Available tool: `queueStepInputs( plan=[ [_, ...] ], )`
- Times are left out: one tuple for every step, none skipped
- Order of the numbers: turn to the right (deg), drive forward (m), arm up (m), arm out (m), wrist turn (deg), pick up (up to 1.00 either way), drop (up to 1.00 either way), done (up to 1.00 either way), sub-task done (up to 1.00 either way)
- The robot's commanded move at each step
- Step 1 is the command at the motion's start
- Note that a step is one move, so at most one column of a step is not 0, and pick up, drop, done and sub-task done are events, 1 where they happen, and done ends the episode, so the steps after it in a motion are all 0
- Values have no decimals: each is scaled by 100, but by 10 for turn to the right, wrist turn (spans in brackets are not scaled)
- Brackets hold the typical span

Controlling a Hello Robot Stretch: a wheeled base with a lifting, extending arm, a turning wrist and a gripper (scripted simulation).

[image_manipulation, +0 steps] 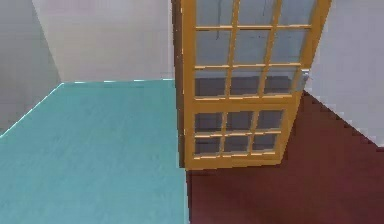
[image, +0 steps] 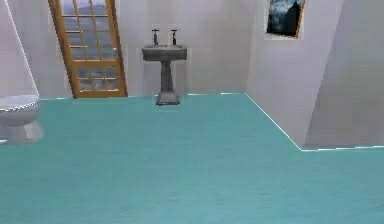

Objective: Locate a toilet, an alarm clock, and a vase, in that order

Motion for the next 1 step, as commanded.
queueStepInputs(
  plan=[
    [-450, 0, 0, 0, 0, 0, 0, 0, 0]
  ],
)
